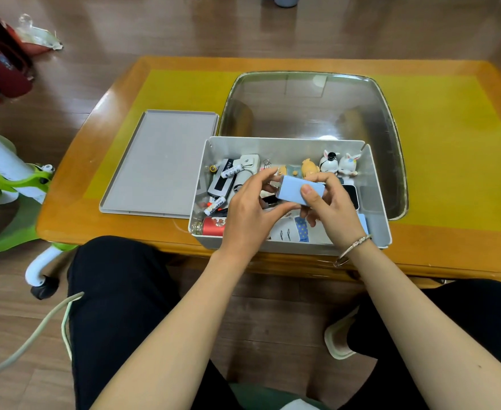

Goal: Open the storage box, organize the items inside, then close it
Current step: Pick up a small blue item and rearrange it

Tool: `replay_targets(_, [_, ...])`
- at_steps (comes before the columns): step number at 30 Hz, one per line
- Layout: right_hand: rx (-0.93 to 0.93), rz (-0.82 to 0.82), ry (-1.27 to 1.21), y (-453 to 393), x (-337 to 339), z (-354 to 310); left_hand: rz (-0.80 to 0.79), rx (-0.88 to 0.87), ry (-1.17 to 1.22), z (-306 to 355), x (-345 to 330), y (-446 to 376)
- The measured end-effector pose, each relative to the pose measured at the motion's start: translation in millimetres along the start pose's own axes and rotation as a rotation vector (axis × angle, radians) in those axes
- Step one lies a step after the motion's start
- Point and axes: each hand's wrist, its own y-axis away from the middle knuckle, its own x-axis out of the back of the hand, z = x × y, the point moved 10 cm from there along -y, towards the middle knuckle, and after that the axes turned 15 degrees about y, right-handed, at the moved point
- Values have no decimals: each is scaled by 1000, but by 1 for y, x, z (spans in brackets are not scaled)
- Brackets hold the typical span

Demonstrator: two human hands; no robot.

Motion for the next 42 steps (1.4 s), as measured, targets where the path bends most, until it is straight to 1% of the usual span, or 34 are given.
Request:
replay_targets(4, [-66,-9,-41,-2,-1,6,13,-66,0,8,2,1])
replay_targets(9, [-65,5,18,-4,-1,7,36,-64,-42,6,4,0])
replay_targets(15, [-38,15,11,-1,0,2,46,-137,-216,13,0,4])
replay_targets(18, [-41,26,9,-1,2,4,39,-162,-245,15,0,4])
replay_targets(23, [-16,83,4,-1,6,0,-51,-103,-238,11,-9,0])
replay_targets(26, [18,112,-45,1,10,-5,-113,-9,-184,3,-12,-1])
replay_targets(29, [63,91,-12,3,8,-12,-197,85,-143,-11,-19,-1])
replay_targets(31, [63,68,-39,4,5,-12,-222,92,-117,-12,-21,-2])
replay_targets(37, [10,89,-100,1,7,-9,-98,-17,-90,-1,-9,-1])
replay_targets(39, [-2,75,-107,1,5,-9,-86,-29,-100,0,-7,0])
replay_targets(42, [-36,69,-186,3,4,-6,-82,-78,-145,6,-7,2])
